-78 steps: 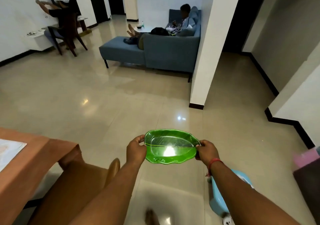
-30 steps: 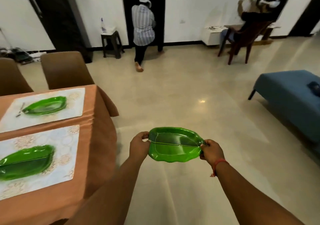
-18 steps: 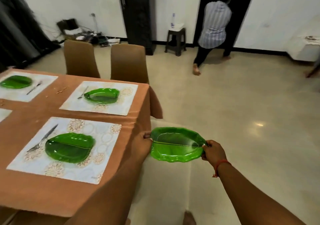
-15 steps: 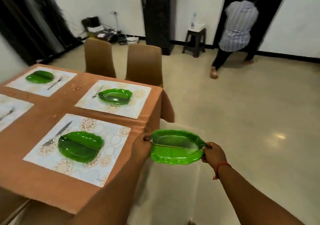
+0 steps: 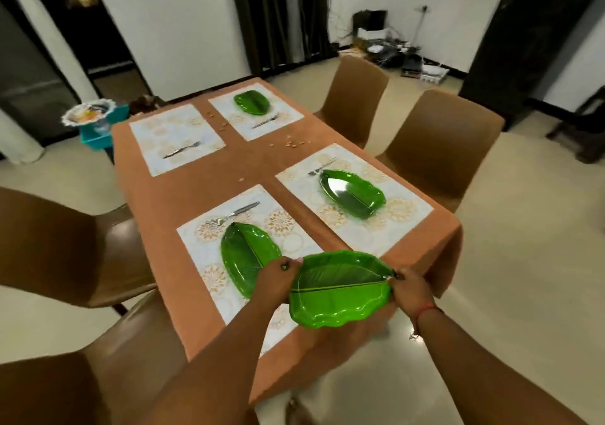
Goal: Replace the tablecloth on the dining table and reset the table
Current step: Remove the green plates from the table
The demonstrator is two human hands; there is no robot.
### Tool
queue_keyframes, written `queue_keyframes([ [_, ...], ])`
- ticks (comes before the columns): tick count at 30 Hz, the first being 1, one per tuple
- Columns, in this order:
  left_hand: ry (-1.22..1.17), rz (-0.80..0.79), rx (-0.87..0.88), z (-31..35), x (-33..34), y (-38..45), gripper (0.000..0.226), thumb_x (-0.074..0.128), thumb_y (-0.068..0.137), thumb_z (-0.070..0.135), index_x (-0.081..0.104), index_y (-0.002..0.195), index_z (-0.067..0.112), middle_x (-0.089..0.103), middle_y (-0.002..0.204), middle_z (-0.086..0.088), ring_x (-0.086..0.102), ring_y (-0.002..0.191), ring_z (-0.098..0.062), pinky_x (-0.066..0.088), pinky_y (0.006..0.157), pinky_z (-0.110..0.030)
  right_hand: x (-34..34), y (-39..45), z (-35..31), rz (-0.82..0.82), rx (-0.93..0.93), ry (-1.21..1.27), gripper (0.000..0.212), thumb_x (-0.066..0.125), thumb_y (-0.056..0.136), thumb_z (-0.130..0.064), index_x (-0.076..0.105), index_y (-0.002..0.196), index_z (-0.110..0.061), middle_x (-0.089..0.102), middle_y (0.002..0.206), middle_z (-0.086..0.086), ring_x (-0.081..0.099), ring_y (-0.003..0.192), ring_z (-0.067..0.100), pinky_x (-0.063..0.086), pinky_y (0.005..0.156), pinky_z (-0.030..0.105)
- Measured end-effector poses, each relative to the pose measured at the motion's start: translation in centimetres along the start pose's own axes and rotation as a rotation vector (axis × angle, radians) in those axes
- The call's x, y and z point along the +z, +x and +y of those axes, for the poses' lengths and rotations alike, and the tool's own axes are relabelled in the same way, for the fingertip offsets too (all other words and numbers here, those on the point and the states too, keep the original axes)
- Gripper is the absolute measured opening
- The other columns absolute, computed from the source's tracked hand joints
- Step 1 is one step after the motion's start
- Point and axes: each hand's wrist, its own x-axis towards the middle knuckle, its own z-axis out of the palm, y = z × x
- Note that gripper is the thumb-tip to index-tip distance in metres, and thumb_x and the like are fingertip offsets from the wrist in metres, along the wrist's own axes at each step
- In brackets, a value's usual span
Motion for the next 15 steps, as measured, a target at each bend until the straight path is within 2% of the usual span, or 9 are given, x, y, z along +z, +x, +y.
queue_keyframes([
  [2,0.056,0.018,-0.005,-0.6,-1.5,2.4,0.033,0.061,0.095,0.045,0.065,0.113,0.017,0.065,0.101,-0.007,0.068,0.079,-0.024,0.058,0.051,-0.033,1.9,2.6,-2.7,-0.037,-0.021,-0.061,0.021,0.058,0.087,-0.004,0.072,0.08,-0.018,0.073,0.082,0.005,0.067,0.083,0.024,0.052,0.075,0.033],
  [4,0.085,0.045,-0.011,-1.2,-3.0,4.6,0.042,0.06,0.096,0.044,0.061,0.127,0.015,0.065,0.114,-0.011,0.068,0.091,-0.03,0.06,0.067,-0.04,3.6,5.0,-4.8,-0.049,-0.001,-0.022,0.017,0.061,0.085,-0.007,0.069,0.085,-0.022,0.073,0.094,0.008,0.067,0.093,0.028,0.053,0.087,0.04],
  [6,0.059,0.073,-0.041,-2.1,-4.3,6.8,0.042,0.06,0.096,0.041,0.059,0.13,0.016,0.064,0.119,-0.012,0.066,0.099,-0.033,0.059,0.077,-0.046,5.8,8.3,-6.2,-0.075,0.019,0.029,0.016,0.062,0.076,-0.013,0.068,0.087,-0.023,0.073,0.098,0.01,0.068,0.093,0.031,0.055,0.088,0.049],
  [8,-0.035,0.094,-0.117,-2.9,-5.0,7.6,0.036,0.061,0.097,0.037,0.057,0.127,0.017,0.061,0.115,-0.008,0.065,0.097,-0.033,0.061,0.07,-0.047,7.9,9.1,-8.2,-0.116,0.041,0.08,0.018,0.06,0.077,-0.009,0.068,0.092,-0.017,0.073,0.092,0.017,0.07,0.082,0.031,0.06,0.078,0.049],
  [10,-0.098,0.116,-0.182,-4.5,-5.3,8.1,0.028,0.062,0.096,0.033,0.059,0.117,0.016,0.063,0.108,-0.011,0.066,0.095,-0.035,0.061,0.067,-0.051,10.0,9.1,-10.7,-0.218,-0.005,0.087,0.017,0.056,0.087,0.001,0.067,0.095,-0.009,0.071,0.092,0.026,0.067,0.069,0.027,0.057,0.059,0.035],
  [12,-0.168,0.147,-0.242,-5.9,-5.4,8.8,0.025,0.065,0.093,0.031,0.058,0.113,0.017,0.064,0.108,-0.016,0.067,0.095,-0.036,0.06,0.07,-0.056,12.6,10.1,-12.8,-0.362,-0.075,0.029,0.024,0.054,0.093,0.003,0.065,0.102,-0.017,0.072,0.098,0.02,0.068,0.07,0.024,0.055,0.054,0.03],
  [13,-0.23,0.162,-0.26,-6.0,-5.4,8.8,0.023,0.064,0.094,0.026,0.057,0.113,0.017,0.064,0.111,-0.015,0.067,0.094,-0.033,0.061,0.069,-0.053,13.9,10.8,-13.8,-0.43,-0.104,0.025,0.029,0.053,0.094,0.003,0.064,0.107,-0.022,0.073,0.1,0.015,0.07,0.074,0.025,0.058,0.056,0.033],
  [15,-0.242,0.213,-0.294,-5.5,-5.2,8.1,0.013,0.061,0.097,0.016,0.055,0.109,0.017,0.064,0.11,-0.012,0.066,0.087,-0.023,0.061,0.063,-0.036,16.1,12.6,-14.5,-0.512,-0.173,-0.035,0.027,0.057,0.09,-0.003,0.068,0.102,-0.024,0.074,0.097,0.013,0.072,0.082,0.03,0.062,0.066,0.05],
])
